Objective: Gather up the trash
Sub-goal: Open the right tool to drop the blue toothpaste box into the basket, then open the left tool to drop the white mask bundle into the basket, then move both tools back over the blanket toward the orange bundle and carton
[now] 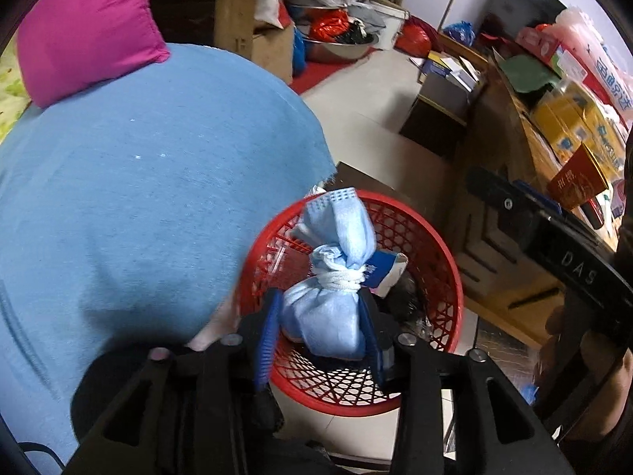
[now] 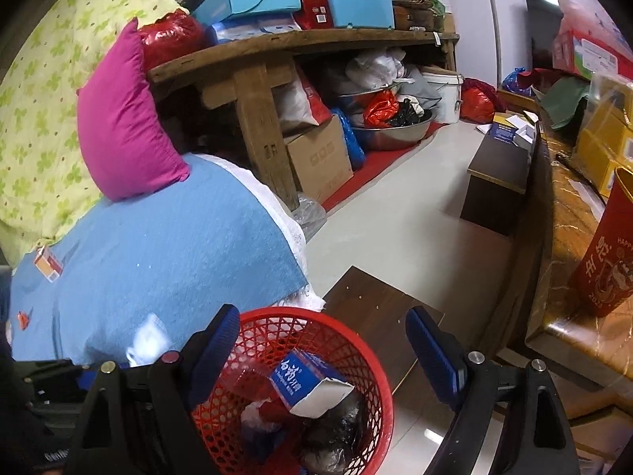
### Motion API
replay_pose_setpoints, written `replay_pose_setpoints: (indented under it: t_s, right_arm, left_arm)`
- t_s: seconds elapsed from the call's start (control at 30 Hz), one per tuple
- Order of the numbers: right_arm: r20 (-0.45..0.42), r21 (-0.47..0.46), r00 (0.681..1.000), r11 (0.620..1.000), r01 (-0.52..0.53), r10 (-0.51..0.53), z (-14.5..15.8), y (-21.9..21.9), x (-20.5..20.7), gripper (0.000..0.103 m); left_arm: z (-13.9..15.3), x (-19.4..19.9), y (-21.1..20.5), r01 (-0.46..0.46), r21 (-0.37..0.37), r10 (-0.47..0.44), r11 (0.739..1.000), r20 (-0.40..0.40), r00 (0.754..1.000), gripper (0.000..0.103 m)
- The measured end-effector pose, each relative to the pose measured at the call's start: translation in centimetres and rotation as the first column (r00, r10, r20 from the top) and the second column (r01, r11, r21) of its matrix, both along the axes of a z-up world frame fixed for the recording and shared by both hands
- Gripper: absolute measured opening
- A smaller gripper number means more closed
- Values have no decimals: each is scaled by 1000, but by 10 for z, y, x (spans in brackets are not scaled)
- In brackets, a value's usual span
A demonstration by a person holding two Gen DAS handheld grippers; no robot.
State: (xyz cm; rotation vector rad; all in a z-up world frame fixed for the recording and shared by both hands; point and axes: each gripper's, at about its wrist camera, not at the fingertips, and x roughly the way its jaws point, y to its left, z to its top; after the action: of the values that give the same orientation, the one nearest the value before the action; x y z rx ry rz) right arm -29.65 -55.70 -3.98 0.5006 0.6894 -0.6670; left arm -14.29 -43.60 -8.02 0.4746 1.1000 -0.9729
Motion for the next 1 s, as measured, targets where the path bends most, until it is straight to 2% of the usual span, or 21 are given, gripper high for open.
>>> replay_pose_setpoints:
  t_s: [0.07, 0.2, 0.3, 0.5, 0.67, 0.83, 1.0]
  right_arm:
    - [8, 5, 1000, 1000, -1, 1, 0, -1, 0, 88]
    - [16, 10, 1000, 1000, -3, 3, 0, -1, 1, 88]
    - [23, 13, 1000, 1000, -7, 7, 0, 1, 5, 88]
    - [34, 15, 997, 997, -73, 72, 4, 16, 30, 88]
    - [49, -12, 980, 981, -194, 195, 16, 50, 76, 88]
    - [55, -43, 944, 945, -324, 326, 27, 96, 129, 88]
    - [47, -63, 907, 908, -414, 418, 33, 138, 164, 88]
  left_arm:
    - [-1, 0, -2, -4, 7, 4, 1000, -1, 1000, 71]
    - [3, 3, 5, -5, -22, 5, 1000, -19, 1000, 72]
    - [9, 9, 15, -33, -31, 33, 999, 8, 999, 72]
    - [25, 40, 51, -148, -53, 151, 988, 59, 987, 72]
    - [34, 69, 95, -280, -72, 286, 957, 93, 954, 72]
    - [40, 93, 146, -398, -96, 408, 912, 116, 906, 72]
    - [43, 113, 196, -491, -117, 503, 863, 119, 856, 72]
